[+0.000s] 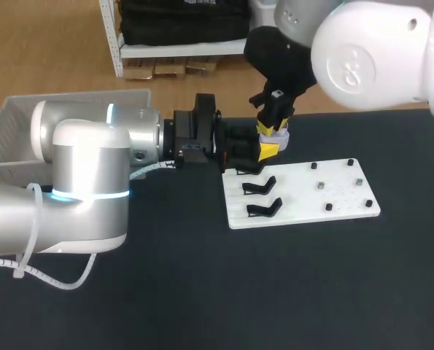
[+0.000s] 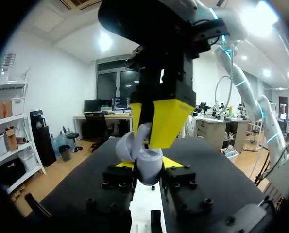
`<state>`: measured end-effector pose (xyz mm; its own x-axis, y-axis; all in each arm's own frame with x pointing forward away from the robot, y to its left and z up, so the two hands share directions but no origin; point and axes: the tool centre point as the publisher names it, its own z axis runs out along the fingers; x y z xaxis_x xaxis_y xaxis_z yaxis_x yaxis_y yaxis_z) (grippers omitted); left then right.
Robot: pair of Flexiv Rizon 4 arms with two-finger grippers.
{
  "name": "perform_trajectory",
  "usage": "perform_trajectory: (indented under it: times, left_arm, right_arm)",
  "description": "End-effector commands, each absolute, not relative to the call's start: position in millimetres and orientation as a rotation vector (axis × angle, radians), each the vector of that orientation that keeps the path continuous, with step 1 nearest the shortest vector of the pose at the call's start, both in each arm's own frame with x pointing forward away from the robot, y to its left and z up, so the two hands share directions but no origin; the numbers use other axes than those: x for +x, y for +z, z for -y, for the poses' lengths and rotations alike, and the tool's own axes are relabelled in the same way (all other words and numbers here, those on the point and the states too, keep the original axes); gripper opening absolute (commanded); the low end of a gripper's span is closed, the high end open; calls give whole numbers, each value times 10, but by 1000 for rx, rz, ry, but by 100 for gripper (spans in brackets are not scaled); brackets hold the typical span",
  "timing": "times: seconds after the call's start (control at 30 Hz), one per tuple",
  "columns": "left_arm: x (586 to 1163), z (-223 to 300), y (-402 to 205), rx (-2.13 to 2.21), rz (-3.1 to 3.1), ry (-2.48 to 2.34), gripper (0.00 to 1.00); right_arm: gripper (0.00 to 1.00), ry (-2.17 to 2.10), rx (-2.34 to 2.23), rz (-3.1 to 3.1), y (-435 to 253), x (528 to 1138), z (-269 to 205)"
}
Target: Pick up each earbud case from the left stands, insert the matching earbuds, close the lid, and place the case in the box.
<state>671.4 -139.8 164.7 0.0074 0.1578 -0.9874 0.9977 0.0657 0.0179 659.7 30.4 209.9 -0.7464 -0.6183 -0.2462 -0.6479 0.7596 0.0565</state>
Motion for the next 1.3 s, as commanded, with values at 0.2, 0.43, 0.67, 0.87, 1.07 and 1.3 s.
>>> perform_trajectory:
  times: [0.2, 0.43, 0.67, 0.87, 1.07, 1.3]
  left_arm:
    - [6702, 1401, 1649, 1274, -1347, -1066, 0]
    - [6702, 1401, 1649, 1274, -1347, -1066, 0]
    - [6702, 1401, 1649, 1274, -1347, -1066, 0]
    - [6702, 1401, 1649, 1274, -1347, -1066, 0]
    - [6702, 1401, 1649, 1274, -1347, -1066, 0]
    - [6702, 1401, 1649, 1274, -1347, -1066, 0]
  right_arm:
    - [0, 207, -991, -2737, 2171, 6556, -255]
    - [0, 210, -1003, -2738, 2180, 6491, -233]
    - [0, 199, -1014, -2752, 2116, 6478, -248]
    - [0, 206, -1015, -2747, 2128, 6486, -279]
    - [0, 203, -1014, -2745, 2128, 6499, -280]
    - [0, 202, -1012, -2747, 2117, 6508, -282]
